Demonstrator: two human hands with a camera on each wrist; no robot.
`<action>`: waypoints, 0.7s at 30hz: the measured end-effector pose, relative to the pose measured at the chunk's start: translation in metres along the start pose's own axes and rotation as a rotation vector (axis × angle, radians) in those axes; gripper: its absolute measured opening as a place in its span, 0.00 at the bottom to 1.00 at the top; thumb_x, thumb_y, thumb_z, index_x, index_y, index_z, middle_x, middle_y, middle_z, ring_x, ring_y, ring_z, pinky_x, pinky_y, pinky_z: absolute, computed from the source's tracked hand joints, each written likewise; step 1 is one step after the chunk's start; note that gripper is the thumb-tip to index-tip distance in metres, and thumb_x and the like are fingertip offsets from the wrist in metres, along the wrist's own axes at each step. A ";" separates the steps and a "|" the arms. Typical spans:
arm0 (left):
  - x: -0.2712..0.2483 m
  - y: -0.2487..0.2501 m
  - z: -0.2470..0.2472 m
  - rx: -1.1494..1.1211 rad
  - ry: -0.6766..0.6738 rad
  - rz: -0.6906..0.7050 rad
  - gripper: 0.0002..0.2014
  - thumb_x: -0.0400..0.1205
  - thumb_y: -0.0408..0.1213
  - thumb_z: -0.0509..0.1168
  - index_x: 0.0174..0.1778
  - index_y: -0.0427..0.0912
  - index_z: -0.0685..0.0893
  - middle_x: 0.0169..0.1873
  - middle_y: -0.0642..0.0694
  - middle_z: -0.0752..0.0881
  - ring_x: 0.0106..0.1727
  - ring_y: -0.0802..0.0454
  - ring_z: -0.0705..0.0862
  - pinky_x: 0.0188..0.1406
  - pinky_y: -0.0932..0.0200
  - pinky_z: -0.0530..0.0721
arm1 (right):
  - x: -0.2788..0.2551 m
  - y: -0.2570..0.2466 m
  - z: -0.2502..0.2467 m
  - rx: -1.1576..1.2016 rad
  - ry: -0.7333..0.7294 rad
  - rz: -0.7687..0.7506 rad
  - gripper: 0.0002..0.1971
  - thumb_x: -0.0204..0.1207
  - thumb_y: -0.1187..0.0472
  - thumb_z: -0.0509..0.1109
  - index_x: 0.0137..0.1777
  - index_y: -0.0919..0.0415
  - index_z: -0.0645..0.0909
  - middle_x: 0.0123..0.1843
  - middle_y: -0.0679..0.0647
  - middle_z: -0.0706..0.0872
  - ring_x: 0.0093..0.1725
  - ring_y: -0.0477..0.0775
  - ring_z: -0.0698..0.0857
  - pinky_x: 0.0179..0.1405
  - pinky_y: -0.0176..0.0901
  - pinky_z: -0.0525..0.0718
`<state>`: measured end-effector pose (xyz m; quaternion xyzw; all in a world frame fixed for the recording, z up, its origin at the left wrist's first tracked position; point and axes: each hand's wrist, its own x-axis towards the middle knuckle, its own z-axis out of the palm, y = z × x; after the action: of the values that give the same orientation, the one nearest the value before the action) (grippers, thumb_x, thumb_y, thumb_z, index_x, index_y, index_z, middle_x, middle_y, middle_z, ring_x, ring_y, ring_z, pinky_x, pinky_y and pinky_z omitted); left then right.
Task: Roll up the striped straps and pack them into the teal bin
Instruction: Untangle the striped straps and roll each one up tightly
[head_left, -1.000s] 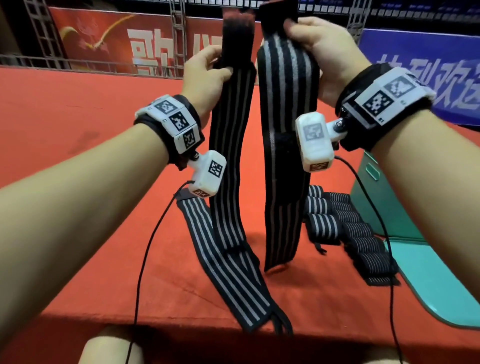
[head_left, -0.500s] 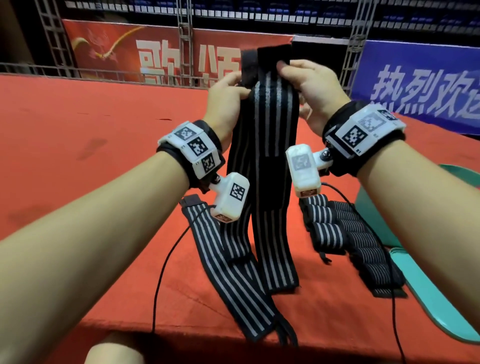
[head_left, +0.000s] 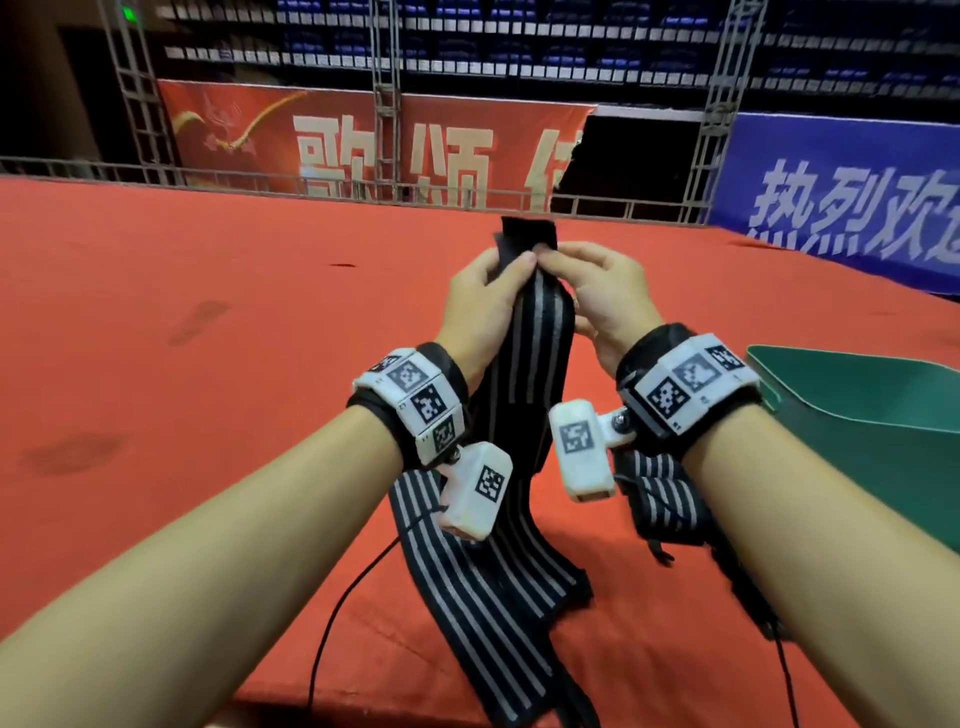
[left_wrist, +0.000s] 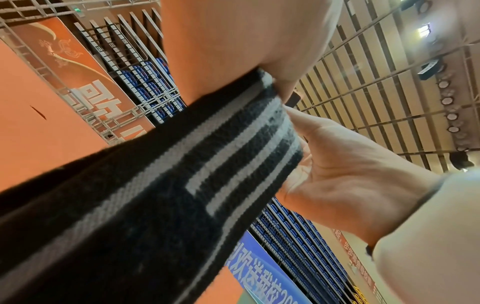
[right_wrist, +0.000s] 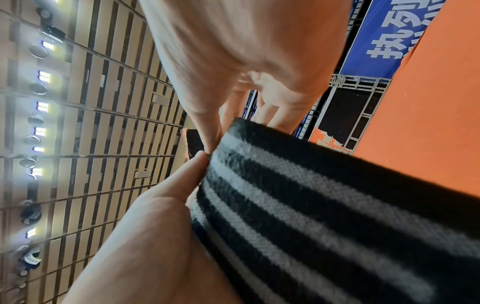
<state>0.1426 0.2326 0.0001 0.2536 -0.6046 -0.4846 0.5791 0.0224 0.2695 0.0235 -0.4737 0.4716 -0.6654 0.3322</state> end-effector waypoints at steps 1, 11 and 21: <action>-0.001 -0.003 0.000 -0.003 0.002 -0.011 0.09 0.89 0.35 0.65 0.60 0.36 0.87 0.47 0.41 0.89 0.47 0.49 0.88 0.49 0.53 0.85 | -0.001 0.003 -0.001 -0.007 -0.001 0.008 0.06 0.80 0.59 0.78 0.54 0.59 0.90 0.44 0.52 0.93 0.39 0.48 0.91 0.29 0.37 0.84; -0.026 -0.019 0.000 -0.121 0.025 -0.145 0.15 0.93 0.42 0.57 0.52 0.39 0.87 0.43 0.43 0.89 0.40 0.50 0.87 0.41 0.58 0.85 | -0.024 0.029 -0.015 -0.036 -0.082 0.122 0.11 0.79 0.56 0.79 0.58 0.61 0.91 0.46 0.52 0.94 0.39 0.48 0.90 0.31 0.38 0.86; -0.041 -0.052 -0.006 0.046 -0.017 -0.063 0.10 0.92 0.36 0.59 0.51 0.40 0.84 0.44 0.43 0.86 0.46 0.49 0.83 0.49 0.52 0.80 | -0.039 0.049 -0.018 -0.077 -0.047 0.140 0.14 0.75 0.56 0.82 0.57 0.63 0.92 0.46 0.54 0.94 0.38 0.49 0.89 0.29 0.34 0.84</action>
<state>0.1432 0.2452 -0.0647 0.2814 -0.6122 -0.4908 0.5524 0.0177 0.2939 -0.0366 -0.4676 0.5209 -0.6106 0.3703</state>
